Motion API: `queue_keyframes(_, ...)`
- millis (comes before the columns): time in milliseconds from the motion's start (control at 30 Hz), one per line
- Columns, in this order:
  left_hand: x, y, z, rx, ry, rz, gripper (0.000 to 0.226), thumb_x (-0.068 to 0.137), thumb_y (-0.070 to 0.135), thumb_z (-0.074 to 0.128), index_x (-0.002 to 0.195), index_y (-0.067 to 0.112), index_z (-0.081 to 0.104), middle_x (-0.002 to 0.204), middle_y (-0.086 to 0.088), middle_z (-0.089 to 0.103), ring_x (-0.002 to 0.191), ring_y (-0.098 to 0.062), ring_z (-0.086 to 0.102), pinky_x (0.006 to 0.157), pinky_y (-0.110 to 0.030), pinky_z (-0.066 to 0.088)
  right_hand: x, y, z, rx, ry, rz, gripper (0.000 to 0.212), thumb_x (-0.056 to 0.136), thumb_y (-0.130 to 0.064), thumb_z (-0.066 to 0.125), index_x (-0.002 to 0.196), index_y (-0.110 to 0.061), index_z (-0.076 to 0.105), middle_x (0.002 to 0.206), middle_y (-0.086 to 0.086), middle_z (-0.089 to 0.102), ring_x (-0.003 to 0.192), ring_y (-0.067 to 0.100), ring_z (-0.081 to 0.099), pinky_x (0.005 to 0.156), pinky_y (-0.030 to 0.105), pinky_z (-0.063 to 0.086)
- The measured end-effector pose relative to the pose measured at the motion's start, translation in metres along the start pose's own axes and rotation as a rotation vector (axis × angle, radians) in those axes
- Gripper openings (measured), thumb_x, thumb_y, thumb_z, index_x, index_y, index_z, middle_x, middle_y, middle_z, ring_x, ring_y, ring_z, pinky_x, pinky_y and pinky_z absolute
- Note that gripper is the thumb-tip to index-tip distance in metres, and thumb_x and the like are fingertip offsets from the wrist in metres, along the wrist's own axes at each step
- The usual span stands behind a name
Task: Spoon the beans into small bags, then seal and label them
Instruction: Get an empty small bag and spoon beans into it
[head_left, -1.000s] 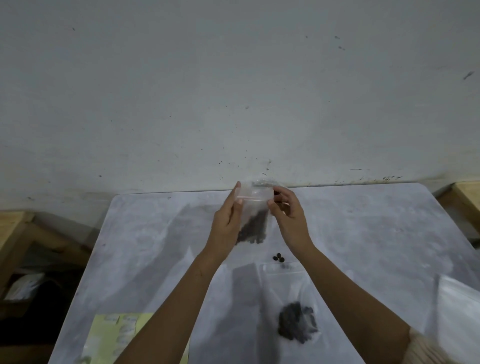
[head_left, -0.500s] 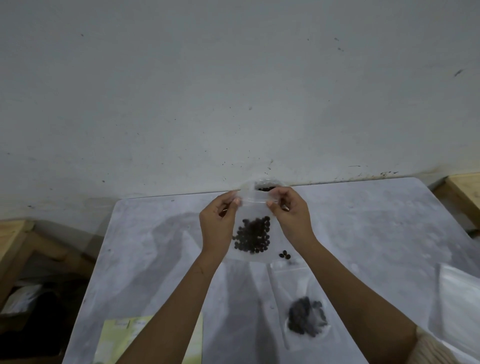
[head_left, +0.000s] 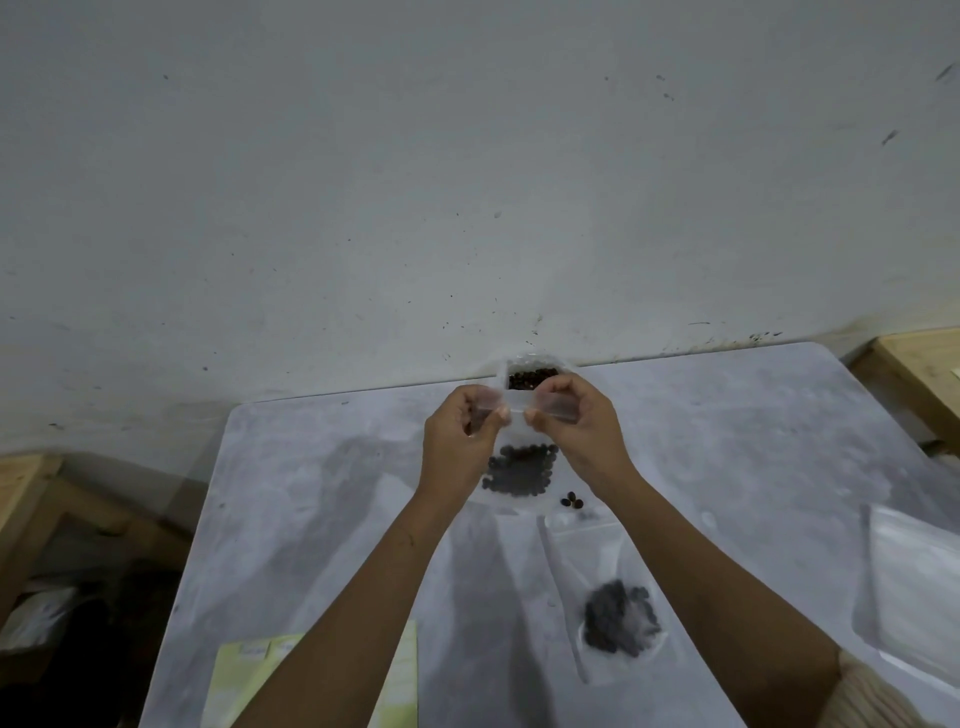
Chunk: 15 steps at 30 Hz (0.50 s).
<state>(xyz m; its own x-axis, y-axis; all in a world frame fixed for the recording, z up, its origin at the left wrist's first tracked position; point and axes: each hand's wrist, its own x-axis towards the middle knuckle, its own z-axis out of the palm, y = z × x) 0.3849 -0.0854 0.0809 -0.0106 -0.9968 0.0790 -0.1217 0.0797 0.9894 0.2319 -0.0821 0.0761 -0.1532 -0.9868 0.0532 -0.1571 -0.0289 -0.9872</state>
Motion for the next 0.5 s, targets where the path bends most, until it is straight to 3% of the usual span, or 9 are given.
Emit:
queue_keyframes(167,-0.002,0.008,0.005,0.001,-0.018,0.021,0.022,0.081,0.0,0.069,0.083,0.022,0.063,0.081,0.002,0.069,0.077,-0.012,0.069,0.076,-0.02,0.054,-0.009,-0.004,-0.004,-0.008,0.062,0.044,0.023,0.071,-0.02,0.08,0.09,-0.022,0.068,0.095,-0.007,0.069,0.095,0.018,0.064,0.086,0.046,0.054)
queue_keyframes(333,-0.007,0.007,0.009,-0.028,-0.014,-0.003,0.018,0.078,-0.002,0.071,0.084,0.015,0.067,0.078,0.002,0.07,0.072,-0.011,0.069,0.073,-0.018,0.053,-0.011,-0.011,-0.006,-0.042,0.091,0.054,0.02,0.07,-0.011,0.08,0.079,-0.024,0.067,0.084,-0.011,0.068,0.082,-0.004,0.063,0.081,0.025,0.05)
queue_keyframes(433,-0.006,0.007,0.008,-0.11,-0.025,-0.051,0.017,0.077,-0.001,0.072,0.085,0.014,0.069,0.079,-0.005,0.072,0.074,-0.018,0.071,0.073,-0.022,0.056,-0.013,-0.012,-0.011,-0.028,0.068,0.059,0.022,0.071,-0.012,0.079,0.086,-0.024,0.068,0.089,-0.008,0.069,0.085,0.006,0.065,0.08,0.026,0.053)
queue_keyframes(500,-0.004,0.007,0.006,-0.179,-0.035,-0.091,0.016,0.078,-0.001,0.071,0.087,0.013,0.07,0.08,-0.01,0.072,0.077,-0.022,0.071,0.074,-0.026,0.057,-0.017,-0.012,-0.019,0.085,0.039,0.103,0.027,0.074,-0.008,0.076,0.099,-0.015,0.067,0.089,0.0,0.07,0.077,0.011,0.068,0.074,0.025,0.057)
